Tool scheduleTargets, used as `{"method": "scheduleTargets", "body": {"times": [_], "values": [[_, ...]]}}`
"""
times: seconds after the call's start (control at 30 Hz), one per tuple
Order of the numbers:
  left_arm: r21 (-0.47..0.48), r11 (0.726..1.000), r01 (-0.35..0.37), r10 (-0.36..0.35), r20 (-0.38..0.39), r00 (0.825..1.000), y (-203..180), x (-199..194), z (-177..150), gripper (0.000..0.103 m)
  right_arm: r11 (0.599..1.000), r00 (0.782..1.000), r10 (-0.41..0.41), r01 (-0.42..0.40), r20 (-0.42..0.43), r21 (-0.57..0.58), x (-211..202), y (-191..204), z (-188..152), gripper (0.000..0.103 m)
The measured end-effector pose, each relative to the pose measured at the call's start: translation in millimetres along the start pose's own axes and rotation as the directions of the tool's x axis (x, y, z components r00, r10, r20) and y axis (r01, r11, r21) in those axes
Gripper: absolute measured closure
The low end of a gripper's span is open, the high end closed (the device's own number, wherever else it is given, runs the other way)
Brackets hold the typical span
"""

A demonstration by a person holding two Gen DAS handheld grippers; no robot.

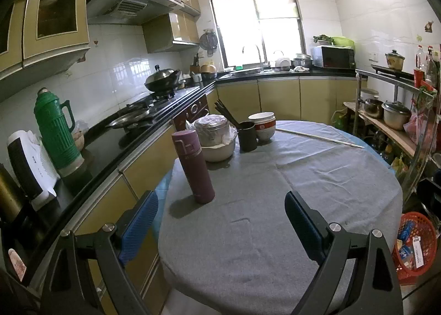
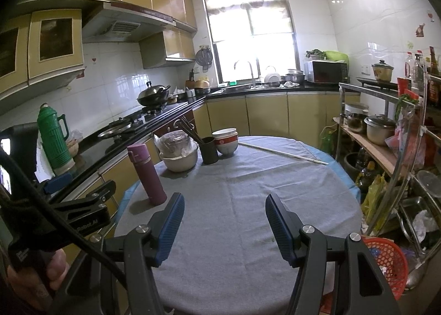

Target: Collect trash

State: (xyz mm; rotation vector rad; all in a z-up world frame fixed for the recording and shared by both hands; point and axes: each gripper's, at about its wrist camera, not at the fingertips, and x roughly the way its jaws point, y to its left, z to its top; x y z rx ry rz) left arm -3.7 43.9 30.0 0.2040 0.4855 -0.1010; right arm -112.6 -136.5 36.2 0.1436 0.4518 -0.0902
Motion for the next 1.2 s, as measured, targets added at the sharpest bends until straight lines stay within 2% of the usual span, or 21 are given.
{"method": "scheduleTargets", "body": {"times": [0.9,1.07,1.2], "values": [[-0.006,1.000,0.010,-0.010,-0.014,1.000,1,1,0,0.010,1.000,1.000,0.006,-0.006,-0.006,0.002,3,6,2,0.038],[-0.007,1.000,0.007,-0.007,-0.019,1.000,-1,6,0,0.010,1.000,1.000,0.011,-0.011,-0.023,0.007,16,3,6,0.038],[-0.030,0.998,0.061,-0.063,-0.075,0.995,-5,28,0,0.010,0.999,0.997,0.026,-0.024,-0.072,0.027,45,-10,8,0.036]]}}
